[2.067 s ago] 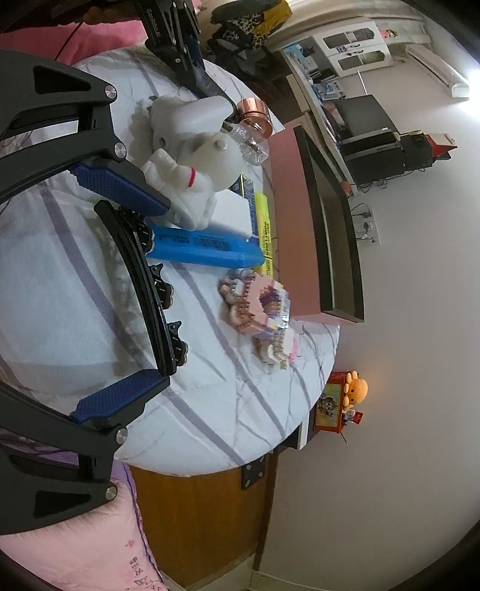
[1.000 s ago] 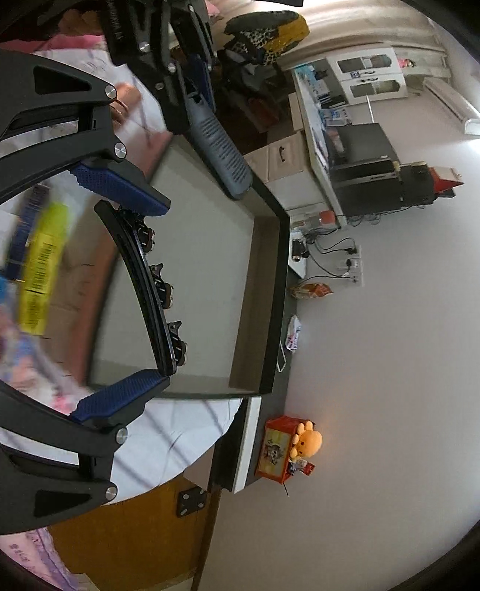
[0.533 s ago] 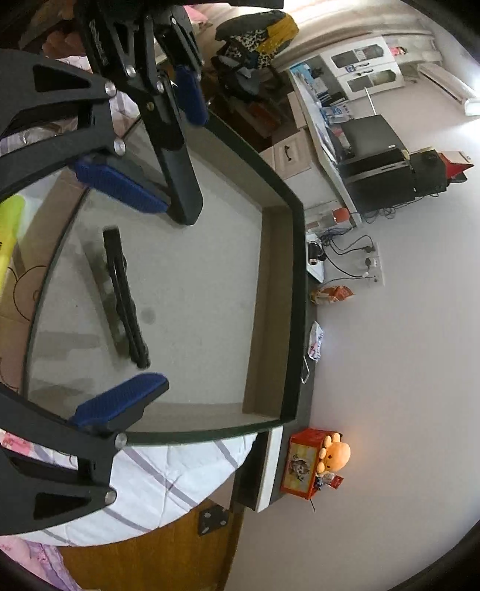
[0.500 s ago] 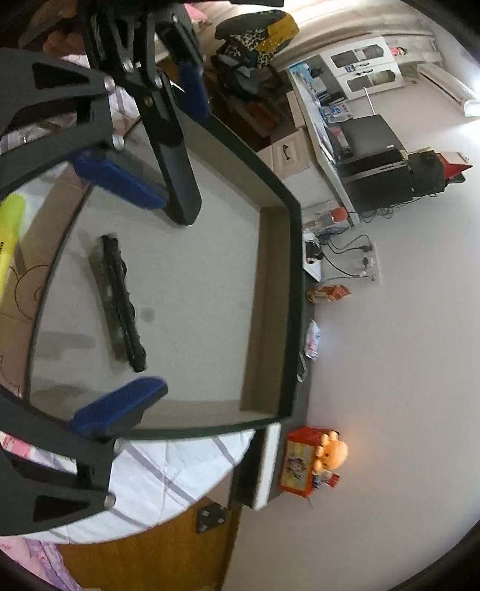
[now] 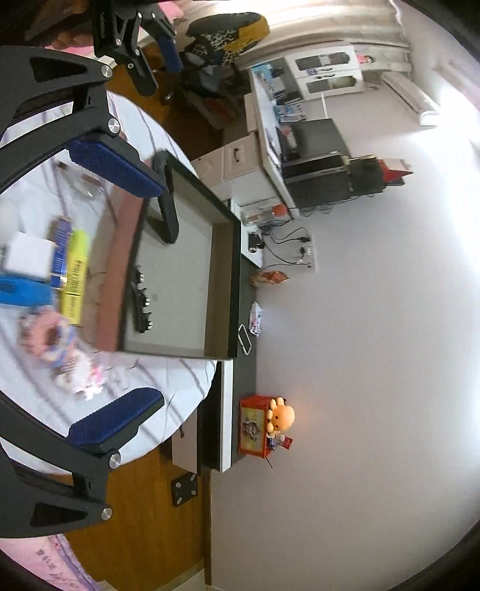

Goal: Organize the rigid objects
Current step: 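Grasp the white charger plug with the left tool while the right tool grasps the white astronaut figurine, then lower the plug and astronaut into the pink box and open both tools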

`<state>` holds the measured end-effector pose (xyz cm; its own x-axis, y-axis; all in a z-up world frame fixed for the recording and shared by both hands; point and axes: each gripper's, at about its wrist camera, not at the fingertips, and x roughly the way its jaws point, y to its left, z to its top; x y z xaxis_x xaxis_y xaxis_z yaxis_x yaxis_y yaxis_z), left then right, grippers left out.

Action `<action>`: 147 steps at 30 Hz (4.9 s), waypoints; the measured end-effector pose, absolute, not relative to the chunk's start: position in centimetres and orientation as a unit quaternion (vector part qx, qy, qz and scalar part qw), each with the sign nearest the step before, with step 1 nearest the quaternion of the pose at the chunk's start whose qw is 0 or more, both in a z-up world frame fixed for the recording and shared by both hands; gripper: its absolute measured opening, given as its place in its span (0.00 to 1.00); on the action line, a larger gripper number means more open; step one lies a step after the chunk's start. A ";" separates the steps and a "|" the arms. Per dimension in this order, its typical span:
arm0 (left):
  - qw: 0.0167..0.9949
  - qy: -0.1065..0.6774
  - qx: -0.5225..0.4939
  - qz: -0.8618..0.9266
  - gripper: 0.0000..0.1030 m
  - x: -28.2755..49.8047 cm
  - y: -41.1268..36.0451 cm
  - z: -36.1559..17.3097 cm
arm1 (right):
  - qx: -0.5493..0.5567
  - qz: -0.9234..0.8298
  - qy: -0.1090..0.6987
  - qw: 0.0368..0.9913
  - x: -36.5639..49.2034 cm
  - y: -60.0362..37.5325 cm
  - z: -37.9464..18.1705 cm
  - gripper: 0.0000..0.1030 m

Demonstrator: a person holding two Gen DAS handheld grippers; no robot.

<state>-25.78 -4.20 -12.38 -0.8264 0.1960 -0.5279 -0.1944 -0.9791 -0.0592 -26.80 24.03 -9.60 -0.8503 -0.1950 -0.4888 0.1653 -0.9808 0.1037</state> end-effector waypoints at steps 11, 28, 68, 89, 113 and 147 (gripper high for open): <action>0.124 0.001 -0.261 0.957 1.00 -18.1 -3.9 -11.4 | 0.243 -0.968 -0.036 0.055 -18.0 24.9 -9.3 1.00; 0.146 0.070 -0.303 0.939 1.00 -16.8 1.7 -15.3 | 0.302 -0.952 -0.031 0.048 -16.1 25.0 -14.4 1.00; 0.174 0.091 -0.388 0.901 0.47 -19.4 1.4 -22.5 | 0.376 -0.923 0.014 0.079 -20.0 19.5 -20.8 1.00; 0.206 0.076 -0.352 0.910 0.46 -20.3 1.9 -19.4 | 0.359 -0.927 0.004 0.105 -20.7 20.2 -18.8 0.68; 0.181 0.088 -0.312 0.929 0.46 -36.8 4.0 -11.6 | 0.324 -0.935 0.026 0.142 -35.7 19.6 -12.0 0.68; 0.122 0.064 -0.366 0.920 0.99 -43.4 0.1 -15.3 | 0.397 -0.909 0.012 0.128 -44.4 18.9 -17.8 0.78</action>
<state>-43.36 0.10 -15.30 -0.7018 0.1780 -0.6898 -0.2714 -0.9621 0.0278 -44.35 18.94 -17.81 -0.6520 -0.2225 -0.7248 0.2417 -0.9671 0.0794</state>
